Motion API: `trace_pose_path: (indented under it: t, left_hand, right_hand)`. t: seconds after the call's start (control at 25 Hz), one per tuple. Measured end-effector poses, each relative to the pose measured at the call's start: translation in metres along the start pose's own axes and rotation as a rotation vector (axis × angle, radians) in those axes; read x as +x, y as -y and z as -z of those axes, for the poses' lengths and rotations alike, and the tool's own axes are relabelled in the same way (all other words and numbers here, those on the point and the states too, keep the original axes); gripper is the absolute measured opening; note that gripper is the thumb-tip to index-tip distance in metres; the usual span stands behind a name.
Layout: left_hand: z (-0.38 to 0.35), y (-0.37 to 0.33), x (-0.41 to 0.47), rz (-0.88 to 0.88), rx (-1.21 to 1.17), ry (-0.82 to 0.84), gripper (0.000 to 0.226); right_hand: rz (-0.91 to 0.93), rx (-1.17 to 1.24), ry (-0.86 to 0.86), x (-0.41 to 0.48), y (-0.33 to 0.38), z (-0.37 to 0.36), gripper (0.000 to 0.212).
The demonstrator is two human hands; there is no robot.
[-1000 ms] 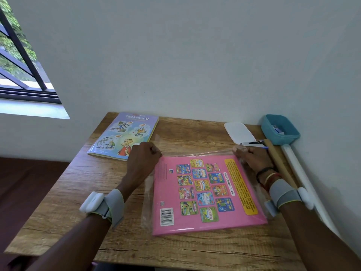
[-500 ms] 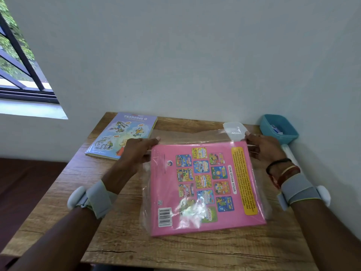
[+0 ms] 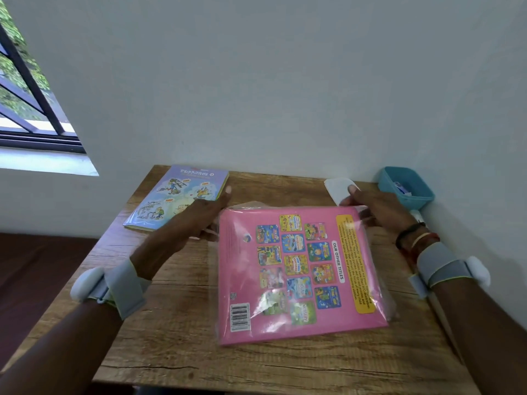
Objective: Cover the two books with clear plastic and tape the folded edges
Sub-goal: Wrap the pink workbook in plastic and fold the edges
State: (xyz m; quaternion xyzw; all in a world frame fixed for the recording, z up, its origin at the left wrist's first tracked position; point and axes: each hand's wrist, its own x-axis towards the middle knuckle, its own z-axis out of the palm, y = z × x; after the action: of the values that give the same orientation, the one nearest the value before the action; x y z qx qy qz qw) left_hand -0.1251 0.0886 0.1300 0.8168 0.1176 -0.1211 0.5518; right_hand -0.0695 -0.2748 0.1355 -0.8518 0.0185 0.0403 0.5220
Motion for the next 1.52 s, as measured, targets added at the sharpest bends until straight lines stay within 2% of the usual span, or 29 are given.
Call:
trace_pose_path:
  t: [0.08,0.16,0.2,0.24,0.32,0.4,0.44,0.52,0.56,0.68,0.84,0.88,0.92,1.0,1.04,1.08,1.16,1.24,1.32,1.44,1.52]
  left_hand:
    - [0.004,0.008,0.002,-0.08,0.219,0.01,0.074]
    - [0.006,0.017,0.011,-0.3,0.498,-0.126,0.075]
    - [0.003,0.019,0.015,-0.438,0.566,-0.182,0.074]
    - [-0.004,0.015,0.017,-0.55,0.581,-0.178,0.07]
    - [-0.019,-0.002,0.018,-0.613,0.538,-0.053,0.055]
    - [-0.028,-0.019,0.021,-0.577,0.494,0.052,0.034]
    - [-0.026,-0.02,0.026,-0.547,0.47,0.082,0.028]
    - [-0.015,-0.014,0.035,-0.433,0.385,0.161,0.024]
    - [-0.01,-0.009,0.037,-0.362,0.34,0.204,0.025]
    - [0.002,0.01,0.038,-0.177,0.284,0.256,0.031]
    - [0.01,0.027,0.037,-0.044,0.198,0.258,0.029]
    - [0.011,0.03,0.037,-0.032,0.197,0.254,0.029]
    - [0.01,0.032,0.038,-0.028,0.213,0.245,0.03]
    - [0.009,0.034,0.039,-0.065,0.344,0.159,0.031]
    - [0.006,0.034,0.039,-0.109,0.465,0.079,0.032]
    - [0.002,0.032,0.037,-0.162,0.602,-0.02,0.033]
    - [-0.013,0.027,0.024,-0.302,0.81,-0.252,0.037]
    - [-0.037,0.025,0.007,-0.446,0.811,-0.364,0.038]
    - [-0.063,0.028,-0.011,-0.565,0.771,-0.351,0.036]
    - [-0.089,0.043,-0.026,-0.685,0.815,-0.361,0.036]
    - [-0.106,0.052,-0.034,-0.741,0.873,-0.358,0.047]
  right_hand:
    - [0.006,-0.111,0.152,-0.004,0.001,0.004,0.041]
    - [0.03,-0.12,0.192,-0.003,-0.002,0.008,0.04]
    - [0.021,-0.091,0.193,-0.002,-0.003,0.01,0.041]
    - [0.005,-0.055,0.192,-0.002,-0.003,0.011,0.039]
    - [-0.04,0.033,0.206,-0.002,-0.003,0.012,0.03]
    - [-0.11,0.136,0.195,-0.001,-0.006,0.014,0.03]
    - [-0.141,0.187,0.185,-0.001,-0.009,0.015,0.036]
    - [-0.213,0.244,0.184,-0.003,-0.019,0.016,0.047]
    - [-0.24,0.247,0.185,-0.006,-0.025,0.014,0.042]
    - [-0.292,0.261,0.142,-0.015,-0.04,0.0,0.005]
    - [-0.295,0.211,-0.016,-0.007,-0.055,-0.016,0.01]
    - [-0.269,0.113,-0.088,-0.006,-0.057,-0.02,0.011]
    - [-0.208,-0.083,-0.184,-0.005,-0.059,-0.024,0.011]
    - [0.034,-0.573,-0.433,-0.007,-0.058,-0.033,0.013]
    - [0.19,-0.732,-0.503,-0.012,-0.055,-0.04,0.016]
    - [0.336,-0.83,-0.5,-0.016,-0.05,-0.049,0.02]
    - [0.507,-0.895,-0.303,-0.02,-0.035,-0.071,0.04]
    - [0.52,-0.888,-0.021,-0.02,-0.025,-0.096,0.069]
    - [0.48,-0.891,0.126,-0.018,-0.021,-0.112,0.088]
    - [0.42,-0.975,0.124,-0.013,-0.026,-0.11,0.098]
    - [0.303,-1.018,0.072,-0.013,-0.029,-0.101,0.1]
